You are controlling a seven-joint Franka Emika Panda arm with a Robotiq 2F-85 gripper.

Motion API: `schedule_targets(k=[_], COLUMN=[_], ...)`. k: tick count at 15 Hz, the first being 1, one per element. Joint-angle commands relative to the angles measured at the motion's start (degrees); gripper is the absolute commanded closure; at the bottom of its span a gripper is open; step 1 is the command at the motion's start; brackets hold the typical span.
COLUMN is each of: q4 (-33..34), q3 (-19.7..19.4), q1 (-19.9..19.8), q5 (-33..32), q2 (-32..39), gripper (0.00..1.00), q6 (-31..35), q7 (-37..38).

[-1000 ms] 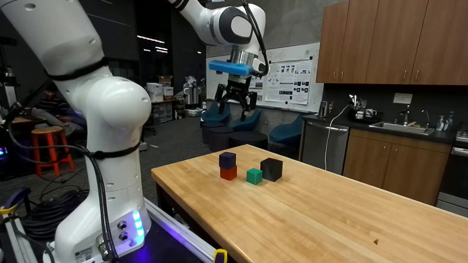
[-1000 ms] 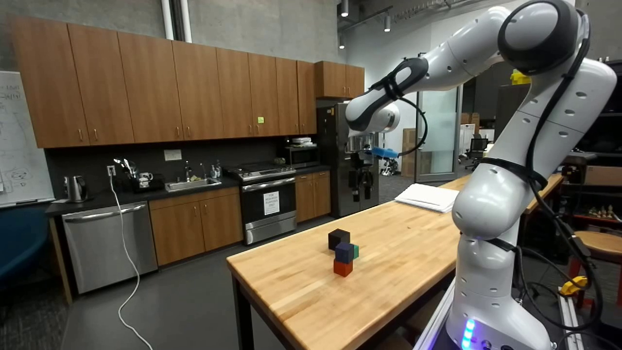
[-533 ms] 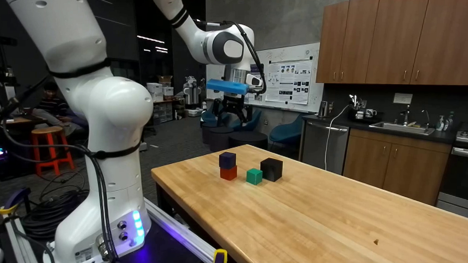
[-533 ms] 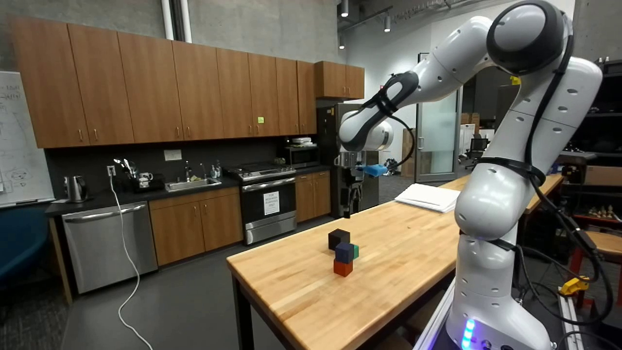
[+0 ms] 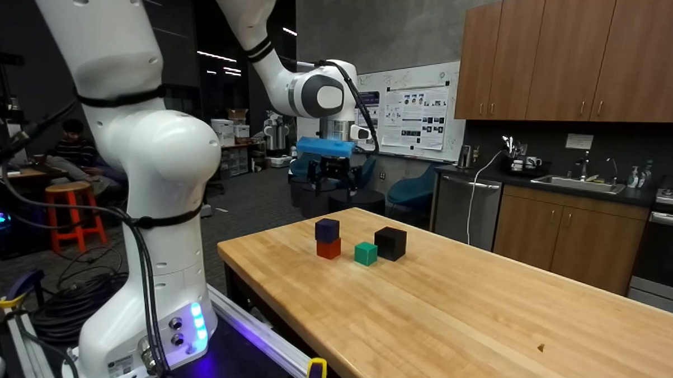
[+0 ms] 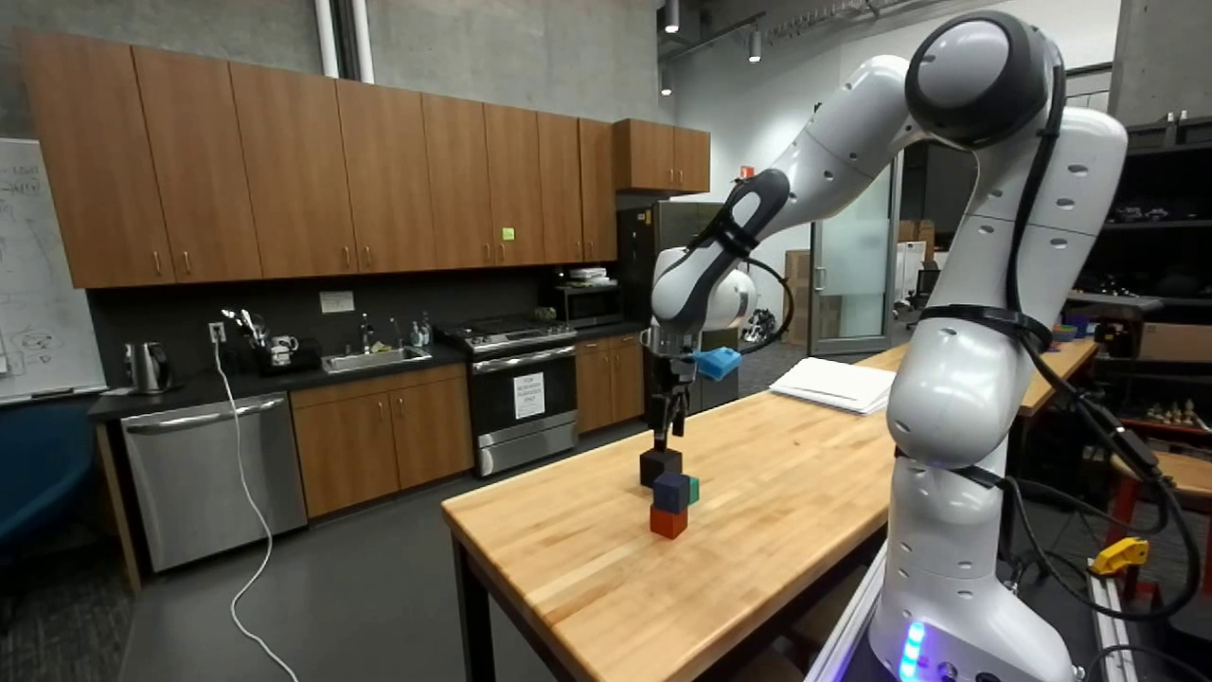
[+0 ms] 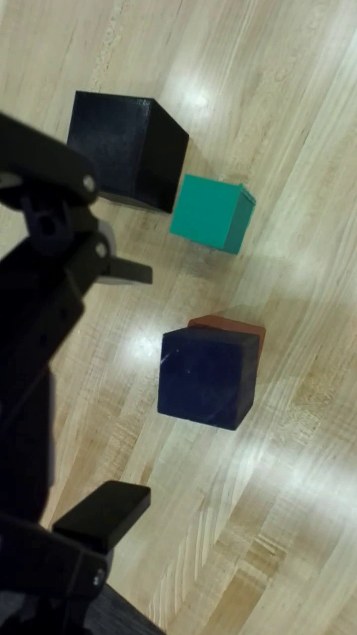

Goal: Remove the blue block from the top of the orange block and put the green block on top of the orange block.

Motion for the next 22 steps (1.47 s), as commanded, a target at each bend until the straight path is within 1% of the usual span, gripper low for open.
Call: schedule_targets(k=[1,6,11,13,14,15,17,21,22], q4=[0.2,0.6,0.4,0.4,0.5,0.5,0.6,1.2,1.7], q3=[1.6,3.1,4.0,4.1,4.1,4.1,4.1,4.2,4.2], q1=[-0.4,-0.7,-1.1,-1.5,-1.7,-1.9,-2.1,-2.2,-2.2], q5=[-0.5,-0.7,-1.8,-3.1,-3.9,-4.6,-5.3,-5.3,-5.3], q2=[4.5,9.2,11.5,12.2,12.5,12.7,13.1,13.2,13.2], gripper=[0.0,0.0,0.0,0.0,0.1,0.26,0.38,0.7,0.71], q6=[5.3,9.2,10.2,9.9,9.8,9.7,9.5,9.3,9.2], q7=[3.4,7.3,10.4,11.8,12.6,13.1,13.5,13.6,13.7])
